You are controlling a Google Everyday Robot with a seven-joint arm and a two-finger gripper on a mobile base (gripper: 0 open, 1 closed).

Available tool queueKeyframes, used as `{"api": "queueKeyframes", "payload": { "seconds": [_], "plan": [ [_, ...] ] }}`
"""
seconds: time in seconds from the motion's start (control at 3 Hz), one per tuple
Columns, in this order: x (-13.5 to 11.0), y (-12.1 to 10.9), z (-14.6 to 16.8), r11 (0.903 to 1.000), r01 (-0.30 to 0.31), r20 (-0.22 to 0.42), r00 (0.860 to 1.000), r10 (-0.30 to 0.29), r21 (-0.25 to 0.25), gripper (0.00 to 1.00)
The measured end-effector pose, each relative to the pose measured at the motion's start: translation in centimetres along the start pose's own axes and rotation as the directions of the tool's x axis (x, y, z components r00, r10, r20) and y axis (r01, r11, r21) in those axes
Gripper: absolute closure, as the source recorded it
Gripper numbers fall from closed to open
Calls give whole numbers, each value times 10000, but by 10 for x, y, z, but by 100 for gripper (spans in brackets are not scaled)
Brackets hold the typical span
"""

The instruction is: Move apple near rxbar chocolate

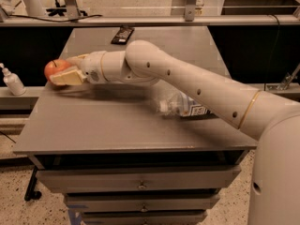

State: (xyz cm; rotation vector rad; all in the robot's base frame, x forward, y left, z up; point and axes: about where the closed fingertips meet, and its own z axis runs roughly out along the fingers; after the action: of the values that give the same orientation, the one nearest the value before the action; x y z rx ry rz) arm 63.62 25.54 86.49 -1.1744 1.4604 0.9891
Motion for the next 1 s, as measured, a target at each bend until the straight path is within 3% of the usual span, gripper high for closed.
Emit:
{"api": "queueKeyframes", "payload": {
  "seconds": [0.67,1.0],
  "plan": [
    [-3,-3,-22,9981,343,-116,9994,-338,510,88],
    [-10,-9,-40,9937,673,-258,9975,-653,894,100]
  ]
}}
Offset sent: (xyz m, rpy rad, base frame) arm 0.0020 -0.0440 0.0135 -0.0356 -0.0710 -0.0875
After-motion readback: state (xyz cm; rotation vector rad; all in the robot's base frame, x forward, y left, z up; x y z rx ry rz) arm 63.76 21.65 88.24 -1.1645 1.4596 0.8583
